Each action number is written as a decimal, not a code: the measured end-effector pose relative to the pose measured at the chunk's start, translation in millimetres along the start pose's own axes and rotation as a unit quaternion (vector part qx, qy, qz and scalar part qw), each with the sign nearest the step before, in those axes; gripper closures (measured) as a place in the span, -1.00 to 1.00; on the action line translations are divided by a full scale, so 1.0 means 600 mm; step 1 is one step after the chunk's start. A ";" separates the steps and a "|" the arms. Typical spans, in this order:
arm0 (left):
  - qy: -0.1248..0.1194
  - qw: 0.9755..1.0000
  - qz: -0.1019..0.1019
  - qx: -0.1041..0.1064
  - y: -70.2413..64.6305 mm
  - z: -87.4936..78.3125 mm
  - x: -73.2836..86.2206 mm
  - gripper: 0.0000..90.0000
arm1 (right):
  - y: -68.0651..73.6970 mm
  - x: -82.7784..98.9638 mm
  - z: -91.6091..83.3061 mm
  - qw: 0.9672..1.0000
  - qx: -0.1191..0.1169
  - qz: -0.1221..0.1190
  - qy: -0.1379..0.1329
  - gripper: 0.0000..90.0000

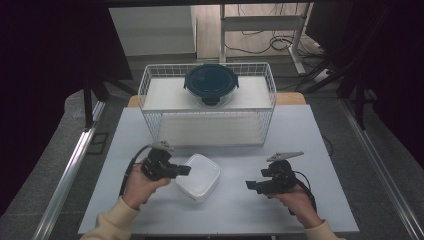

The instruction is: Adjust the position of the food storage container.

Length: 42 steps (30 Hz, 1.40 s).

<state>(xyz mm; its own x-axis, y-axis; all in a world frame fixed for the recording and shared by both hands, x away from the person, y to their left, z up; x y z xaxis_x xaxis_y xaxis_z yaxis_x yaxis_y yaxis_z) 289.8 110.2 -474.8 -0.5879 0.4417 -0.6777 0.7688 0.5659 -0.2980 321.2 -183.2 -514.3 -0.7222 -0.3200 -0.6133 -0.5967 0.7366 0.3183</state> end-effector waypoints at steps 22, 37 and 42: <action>0.074 0.996 0.042 -0.021 -0.071 0.090 0.058 1.00 | -0.002 0.001 0.000 1.000 0.002 -0.001 0.000 -0.59; 0.061 0.996 0.010 -0.062 -0.010 0.044 0.076 1.00 | -0.004 0.001 0.000 1.000 0.003 0.000 0.000 -0.59; 0.060 0.994 -0.002 -0.088 0.020 0.027 0.081 1.00 | -0.004 0.001 -0.002 1.000 0.003 0.003 0.001 -0.59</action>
<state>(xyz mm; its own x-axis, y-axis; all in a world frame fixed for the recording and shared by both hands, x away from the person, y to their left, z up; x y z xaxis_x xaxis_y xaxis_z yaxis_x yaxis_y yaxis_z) 274.7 127.4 -522.1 -0.6251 0.5126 -0.5886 0.7163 0.6764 -0.1717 321.8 -185.7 -514.4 -0.7261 -0.3164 -0.6105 -0.5905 0.7419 0.3178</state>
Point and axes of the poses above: each handheld gripper's, and its own axes: z roughly forward along the jaws, x roughly out of its underside, y roughly to its left, the point moved 5 cm from there along z, roughly forward along the jaws, and after that the axes turned 5 degrees about z, right-handed, at the moved point
